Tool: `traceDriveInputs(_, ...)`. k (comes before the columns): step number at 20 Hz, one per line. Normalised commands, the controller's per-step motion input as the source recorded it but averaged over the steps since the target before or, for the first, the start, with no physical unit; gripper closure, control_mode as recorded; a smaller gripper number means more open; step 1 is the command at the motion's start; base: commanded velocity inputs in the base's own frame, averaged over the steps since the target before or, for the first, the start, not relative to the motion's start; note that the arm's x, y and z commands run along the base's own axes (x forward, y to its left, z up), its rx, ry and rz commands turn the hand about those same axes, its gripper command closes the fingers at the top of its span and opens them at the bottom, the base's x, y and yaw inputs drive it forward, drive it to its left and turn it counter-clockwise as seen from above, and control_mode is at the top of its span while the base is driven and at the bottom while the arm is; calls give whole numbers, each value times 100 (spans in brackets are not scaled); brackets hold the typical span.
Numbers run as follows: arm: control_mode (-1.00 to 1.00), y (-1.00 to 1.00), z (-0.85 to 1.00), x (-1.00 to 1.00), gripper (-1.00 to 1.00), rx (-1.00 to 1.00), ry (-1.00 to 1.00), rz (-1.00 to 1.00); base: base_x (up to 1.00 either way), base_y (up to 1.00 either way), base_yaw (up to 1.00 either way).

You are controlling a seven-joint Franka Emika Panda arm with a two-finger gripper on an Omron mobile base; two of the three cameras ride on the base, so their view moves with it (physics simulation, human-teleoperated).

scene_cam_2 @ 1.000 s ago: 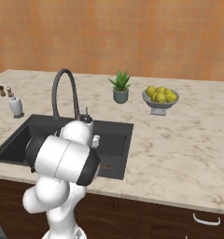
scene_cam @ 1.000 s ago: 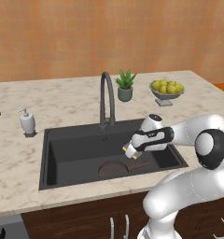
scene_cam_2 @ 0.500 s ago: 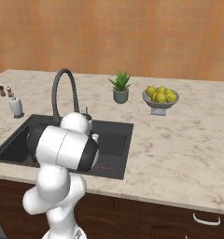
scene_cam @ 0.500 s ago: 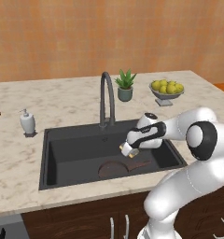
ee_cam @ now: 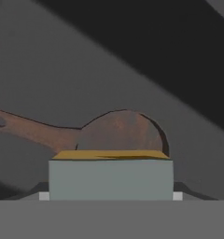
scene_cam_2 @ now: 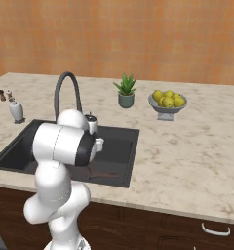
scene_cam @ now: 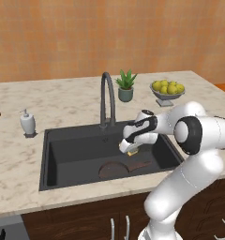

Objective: Pick the pan and sponge and place them into the sink. Then turn on the water.

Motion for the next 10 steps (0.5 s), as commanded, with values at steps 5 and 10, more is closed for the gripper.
traceDriveInputs(5,-100,-5,-30,17,100,0,7,12,0,0,0)
traceDriveInputs(10,-100,-10,-37,8,100,0,0,13,0,0,0)
